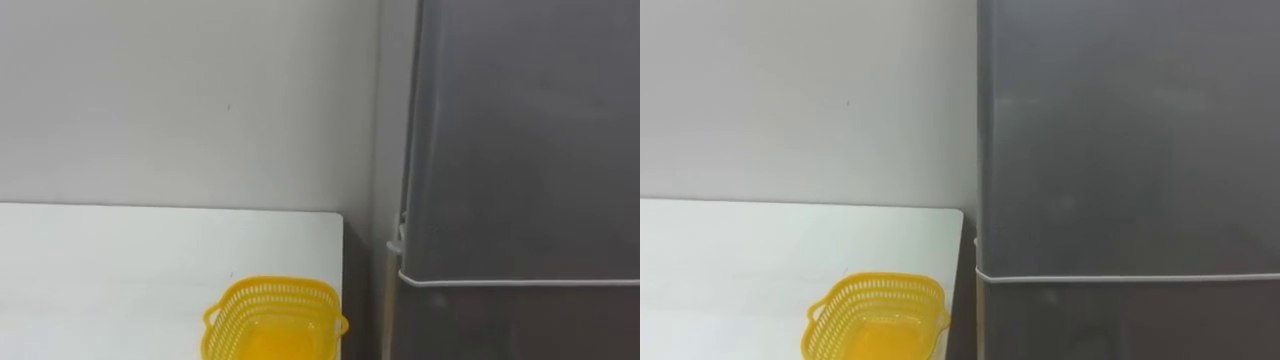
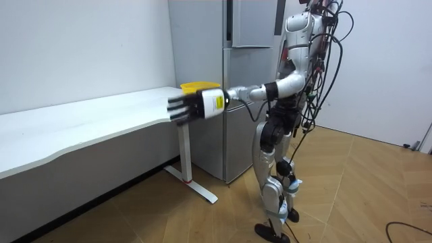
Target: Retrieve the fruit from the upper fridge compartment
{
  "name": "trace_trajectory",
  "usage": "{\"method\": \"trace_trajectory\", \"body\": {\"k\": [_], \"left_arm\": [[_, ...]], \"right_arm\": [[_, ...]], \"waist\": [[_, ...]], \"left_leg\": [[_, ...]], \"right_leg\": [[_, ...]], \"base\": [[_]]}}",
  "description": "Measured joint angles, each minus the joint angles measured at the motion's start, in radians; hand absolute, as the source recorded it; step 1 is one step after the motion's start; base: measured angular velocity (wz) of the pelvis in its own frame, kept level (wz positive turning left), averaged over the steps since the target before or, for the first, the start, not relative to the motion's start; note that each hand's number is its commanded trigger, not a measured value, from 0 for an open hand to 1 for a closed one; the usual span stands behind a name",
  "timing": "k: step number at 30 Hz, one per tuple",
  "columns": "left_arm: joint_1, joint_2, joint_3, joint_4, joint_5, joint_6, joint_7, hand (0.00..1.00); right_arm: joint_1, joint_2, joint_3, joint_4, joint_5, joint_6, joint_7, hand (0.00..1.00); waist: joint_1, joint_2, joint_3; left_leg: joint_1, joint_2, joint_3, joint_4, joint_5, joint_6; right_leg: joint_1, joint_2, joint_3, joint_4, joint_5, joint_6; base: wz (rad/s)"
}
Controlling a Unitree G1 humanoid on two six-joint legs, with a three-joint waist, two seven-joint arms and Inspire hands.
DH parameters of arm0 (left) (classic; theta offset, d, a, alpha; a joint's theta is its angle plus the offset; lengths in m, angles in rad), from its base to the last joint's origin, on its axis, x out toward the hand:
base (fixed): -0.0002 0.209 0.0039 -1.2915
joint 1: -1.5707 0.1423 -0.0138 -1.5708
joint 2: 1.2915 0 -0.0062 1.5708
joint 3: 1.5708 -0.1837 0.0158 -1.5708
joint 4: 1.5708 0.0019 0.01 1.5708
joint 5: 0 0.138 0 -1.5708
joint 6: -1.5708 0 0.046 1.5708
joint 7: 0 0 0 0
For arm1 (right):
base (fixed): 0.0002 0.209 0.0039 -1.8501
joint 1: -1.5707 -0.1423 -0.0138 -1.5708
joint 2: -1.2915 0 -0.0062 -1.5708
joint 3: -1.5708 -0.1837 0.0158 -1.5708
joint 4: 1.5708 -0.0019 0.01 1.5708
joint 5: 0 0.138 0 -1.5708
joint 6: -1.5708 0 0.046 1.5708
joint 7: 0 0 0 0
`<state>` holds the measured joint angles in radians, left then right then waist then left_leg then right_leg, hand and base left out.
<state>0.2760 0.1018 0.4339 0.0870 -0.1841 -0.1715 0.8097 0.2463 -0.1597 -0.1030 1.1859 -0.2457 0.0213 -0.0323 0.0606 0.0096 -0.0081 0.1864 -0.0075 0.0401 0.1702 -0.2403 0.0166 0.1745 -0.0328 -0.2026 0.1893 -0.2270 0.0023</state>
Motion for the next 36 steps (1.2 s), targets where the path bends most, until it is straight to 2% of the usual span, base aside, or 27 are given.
{"method": "trace_trajectory", "body": {"k": [2, 6, 9, 12, 14, 17, 21, 23, 27, 32, 36], "left_arm": [[0.000, 0.000, 0.002, -0.088, 0.000, -0.031, 0.015, 0.00], [-0.001, 0.001, 0.001, -0.192, -0.002, -0.036, 0.008, 0.00], [-0.001, 0.002, -0.025, -0.297, -0.001, -0.039, -0.023, 0.00], [-0.001, 0.016, -0.049, -0.407, -0.001, -0.042, -0.082, 0.00], [-0.001, 0.039, -0.060, -0.452, -0.003, -0.048, -0.144, 0.00], [-0.006, 0.043, -0.097, -0.531, -0.021, -0.048, -0.202, 0.00], [-0.041, 0.044, -0.146, -0.547, -0.022, -0.048, -0.287, 0.00], [-0.075, 0.046, -0.176, -0.547, -0.063, -0.047, -0.354, 0.00], [-0.137, 0.053, -0.189, -0.550, -0.132, -0.039, -0.464, 0.00], [-0.167, 0.068, -0.237, -0.580, -0.234, -0.012, -0.613, 0.00], [-0.186, 0.070, -0.244, -0.580, -0.321, 0.025, -0.671, 0.00]], "right_arm": [[0.011, 0.003, 0.000, 0.002, -0.022, 0.000, 0.002, 0.00], [0.013, 0.004, 0.002, 0.003, -0.037, -0.002, 0.030, 0.00], [0.016, 0.005, 0.003, 0.015, -0.036, -0.002, 0.051, 0.00], [0.017, 0.008, 0.003, 0.016, -0.036, -0.002, 0.075, 0.00], [0.016, 0.007, 0.003, 0.017, -0.038, -0.005, 0.089, 0.00], [-0.001, 0.007, 0.003, 0.018, -0.045, -0.006, 0.108, 0.00], [-0.023, 0.007, 0.004, 0.038, -0.073, -0.005, 0.122, 0.00], [-0.035, 0.008, 0.004, 0.050, -0.074, -0.006, 0.125, 0.00], [-0.061, 0.008, 0.004, 0.073, -0.090, -0.001, 0.145, 0.00], [-0.069, 0.008, 0.004, 0.081, -0.109, -0.001, 0.144, 0.00], [-0.069, 0.009, 0.005, 0.091, -0.110, 0.003, 0.140, 0.00]], "waist": [[0.000, 0.003, 0.0008], [-0.003, 0.005, 0.0026], [-0.011, 0.004, 0.0031], [-0.015, -0.003, 0.0073], [-0.026, -0.002, 0.0102], [-0.039, -0.003, 0.0122], [-0.051, -0.003, 0.0151], [-0.057, -0.003, 0.0160], [-0.078, -0.008, 0.0152], [-0.086, -0.010, 0.0163], [-0.091, -0.009, 0.0153]], "left_leg": [[0.002, 0.000, -0.002, 0.000, 0.000, 0.000], [-0.002, 0.000, -0.004, 0.001, 0.000, 0.000], [-0.009, -0.003, -0.017, 0.002, 0.000, 0.000], [-0.010, -0.004, -0.019, 0.008, 0.000, 0.000], [-0.013, -0.004, -0.020, 0.018, 0.000, 0.000], [-0.019, -0.004, -0.020, 0.021, 0.000, 0.000], [-0.019, -0.004, -0.019, 0.020, 0.000, 0.000], [-0.020, -0.004, -0.017, 0.020, 0.000, 0.000], [-0.019, -0.004, -0.012, 0.020, 0.000, 0.000], [-0.019, -0.002, 0.010, 0.018, 0.000, 0.000], [-0.019, -0.002, 0.015, 0.018, 0.000, 0.000]], "right_leg": [[-0.001, 0.000, 0.001, 0.001, 0.000, 0.000], [-0.001, 0.002, 0.007, 0.000, -0.001, 0.001], [-0.001, 0.000, -0.001, -0.005, -0.001, 0.002], [0.002, 0.000, -0.002, -0.004, -0.001, 0.002], [0.003, -0.001, 0.001, -0.004, -0.001, 0.001], [-0.001, -0.001, 0.000, -0.006, -0.001, 0.001], [-0.004, 0.000, 0.003, -0.015, -0.001, 0.001], [-0.005, 0.001, 0.005, -0.017, -0.001, 0.002], [-0.001, 0.001, 0.007, -0.009, -0.001, 0.001], [-0.013, 0.001, 0.024, -0.003, -0.001, 0.001], [-0.018, 0.002, 0.037, -0.002, -0.001, 0.001]], "base": [[0.00], [-0.01], [0.10], [0.01], [-0.03], [0.00], [0.00], [0.00], [0.00], [-0.11], [-0.10]]}}
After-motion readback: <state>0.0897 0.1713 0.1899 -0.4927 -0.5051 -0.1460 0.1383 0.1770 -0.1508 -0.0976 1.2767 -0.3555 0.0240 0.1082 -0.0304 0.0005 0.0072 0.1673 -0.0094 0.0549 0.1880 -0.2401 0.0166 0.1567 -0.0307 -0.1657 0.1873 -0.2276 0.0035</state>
